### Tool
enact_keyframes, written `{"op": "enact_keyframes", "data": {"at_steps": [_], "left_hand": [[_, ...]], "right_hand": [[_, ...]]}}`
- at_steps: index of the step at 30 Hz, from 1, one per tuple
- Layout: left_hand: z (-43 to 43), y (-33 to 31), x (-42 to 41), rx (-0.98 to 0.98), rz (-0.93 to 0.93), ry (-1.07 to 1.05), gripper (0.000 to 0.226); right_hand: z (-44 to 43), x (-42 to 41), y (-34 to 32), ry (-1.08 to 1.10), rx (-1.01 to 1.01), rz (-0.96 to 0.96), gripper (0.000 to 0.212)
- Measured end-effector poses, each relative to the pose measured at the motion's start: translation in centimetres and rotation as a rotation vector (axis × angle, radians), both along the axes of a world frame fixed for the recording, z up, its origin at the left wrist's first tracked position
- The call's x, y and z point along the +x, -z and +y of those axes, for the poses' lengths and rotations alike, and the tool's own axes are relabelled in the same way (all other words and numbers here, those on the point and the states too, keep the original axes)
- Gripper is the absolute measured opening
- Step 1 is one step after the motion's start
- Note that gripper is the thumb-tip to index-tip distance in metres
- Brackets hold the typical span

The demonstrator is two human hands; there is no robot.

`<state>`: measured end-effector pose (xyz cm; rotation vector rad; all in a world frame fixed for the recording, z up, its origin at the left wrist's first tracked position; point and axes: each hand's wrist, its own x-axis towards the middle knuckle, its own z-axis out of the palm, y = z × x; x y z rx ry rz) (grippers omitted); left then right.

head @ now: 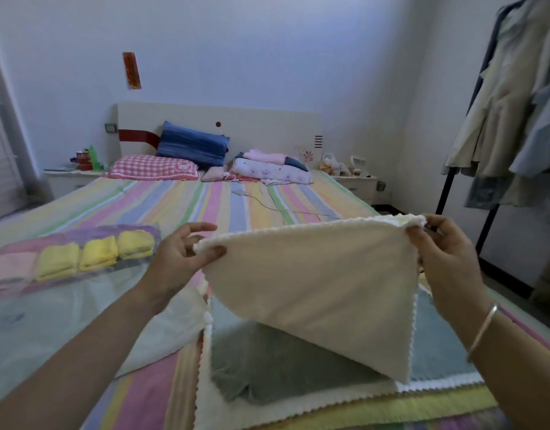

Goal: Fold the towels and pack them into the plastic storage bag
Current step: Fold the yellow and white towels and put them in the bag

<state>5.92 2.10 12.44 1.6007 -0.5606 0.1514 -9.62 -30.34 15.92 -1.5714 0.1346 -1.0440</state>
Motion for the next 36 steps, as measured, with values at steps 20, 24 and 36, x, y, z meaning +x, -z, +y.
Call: {"op": "enact_keyframes", "data": {"at_steps": [20, 24, 36], "left_hand": [[-1.3, -4.5, 4.3, 0.188, -0.009, -0.111, 0.007], [0.7, 2.3, -0.7, 0.273, 0.019, 0.082, 0.009], [3.0, 13.6, -9.0, 0.228, 0.097, 0.124, 0.025]], "right_hand": [[-4.4, 6.1, -0.1, -0.277, 0.072, 0.144, 0.025], [-3.8, 0.7, 7.8, -0.29, 0.178, 0.263, 0.058], [-1.0, -7.2, 17.5, -0.2, 0.159, 0.394, 0.039]]}}
